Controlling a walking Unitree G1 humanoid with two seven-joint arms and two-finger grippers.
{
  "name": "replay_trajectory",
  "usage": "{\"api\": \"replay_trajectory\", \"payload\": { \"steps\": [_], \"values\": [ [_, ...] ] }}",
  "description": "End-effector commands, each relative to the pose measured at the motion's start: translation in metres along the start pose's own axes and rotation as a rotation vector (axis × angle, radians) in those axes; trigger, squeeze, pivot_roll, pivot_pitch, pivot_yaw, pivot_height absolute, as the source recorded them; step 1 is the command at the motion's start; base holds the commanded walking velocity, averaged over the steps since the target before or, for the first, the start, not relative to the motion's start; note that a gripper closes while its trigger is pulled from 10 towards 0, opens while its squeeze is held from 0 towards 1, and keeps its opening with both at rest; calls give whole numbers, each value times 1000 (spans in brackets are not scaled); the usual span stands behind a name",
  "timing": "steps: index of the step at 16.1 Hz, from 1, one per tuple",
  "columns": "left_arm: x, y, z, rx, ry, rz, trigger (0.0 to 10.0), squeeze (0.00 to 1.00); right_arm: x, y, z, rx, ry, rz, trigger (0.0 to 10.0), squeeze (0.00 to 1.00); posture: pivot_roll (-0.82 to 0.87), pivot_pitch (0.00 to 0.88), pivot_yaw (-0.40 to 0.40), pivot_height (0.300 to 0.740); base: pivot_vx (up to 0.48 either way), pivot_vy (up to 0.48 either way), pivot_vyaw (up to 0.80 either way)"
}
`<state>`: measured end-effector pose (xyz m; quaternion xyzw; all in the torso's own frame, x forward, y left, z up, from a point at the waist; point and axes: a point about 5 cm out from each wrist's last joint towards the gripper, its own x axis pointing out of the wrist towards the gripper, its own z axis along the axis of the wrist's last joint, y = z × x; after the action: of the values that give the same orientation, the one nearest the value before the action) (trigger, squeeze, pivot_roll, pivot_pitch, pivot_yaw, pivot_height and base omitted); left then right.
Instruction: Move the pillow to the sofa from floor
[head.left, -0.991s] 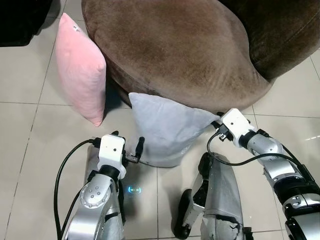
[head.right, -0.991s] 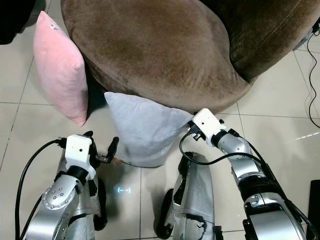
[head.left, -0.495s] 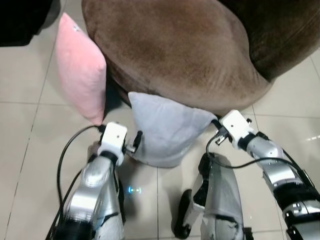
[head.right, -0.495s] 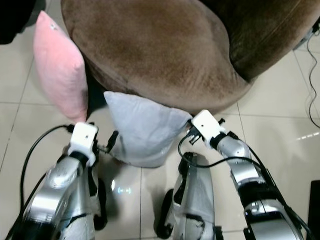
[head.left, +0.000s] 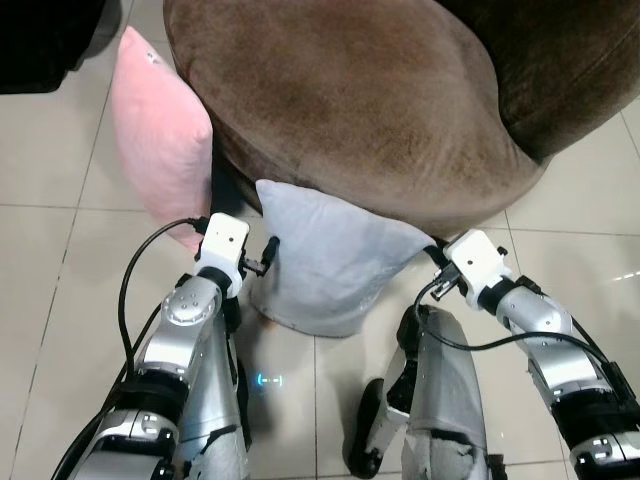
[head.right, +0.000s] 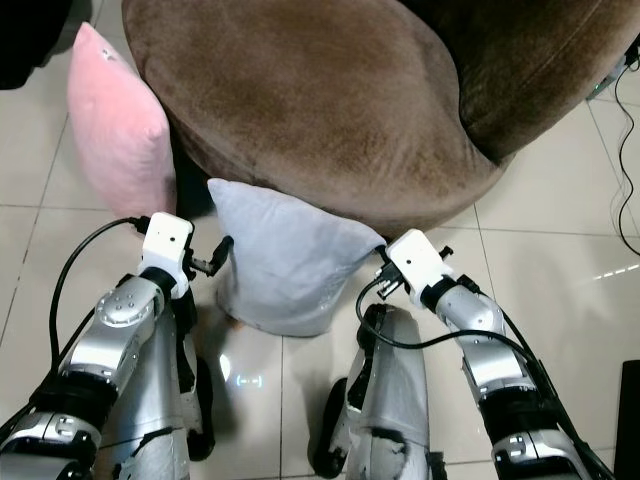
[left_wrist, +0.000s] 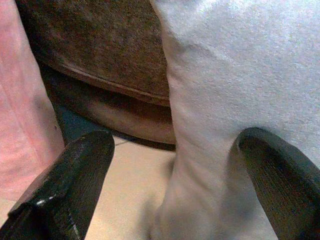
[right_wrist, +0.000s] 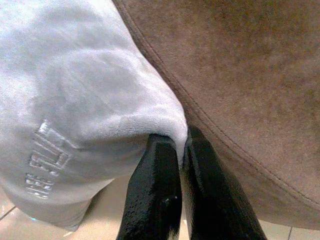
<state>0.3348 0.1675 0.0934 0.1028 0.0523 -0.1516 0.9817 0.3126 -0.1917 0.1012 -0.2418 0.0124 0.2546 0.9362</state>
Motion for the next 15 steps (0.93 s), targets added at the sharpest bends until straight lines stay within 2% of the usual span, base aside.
{"api": "replay_trajectory", "payload": {
  "steps": [1,6,9,13,15],
  "values": [
    [-2,-8,-6,-27,8,-40,10000,0,-7,-1,-7,29,21,-12,0,0,41,328,-139,471,0,0,0],
    [-10,-21,22,-134,-134,-130,10000,0,-5,1,-3,42,22,-14,0,0,61,334,-147,471,0,0,0],
    [-21,-23,27,-137,-158,-168,10000,0,-3,-2,0,40,23,-15,0,0,75,337,-157,471,0,0,0],
    [-32,-31,29,-131,-160,-207,10000,0,1,2,2,44,20,17,0,0,94,343,-167,471,0,0,0],
    [-37,-36,37,-139,-170,-238,10000,0,3,2,1,44,25,19,0,0,98,347,-172,471,0,0,0]
  ]
}}
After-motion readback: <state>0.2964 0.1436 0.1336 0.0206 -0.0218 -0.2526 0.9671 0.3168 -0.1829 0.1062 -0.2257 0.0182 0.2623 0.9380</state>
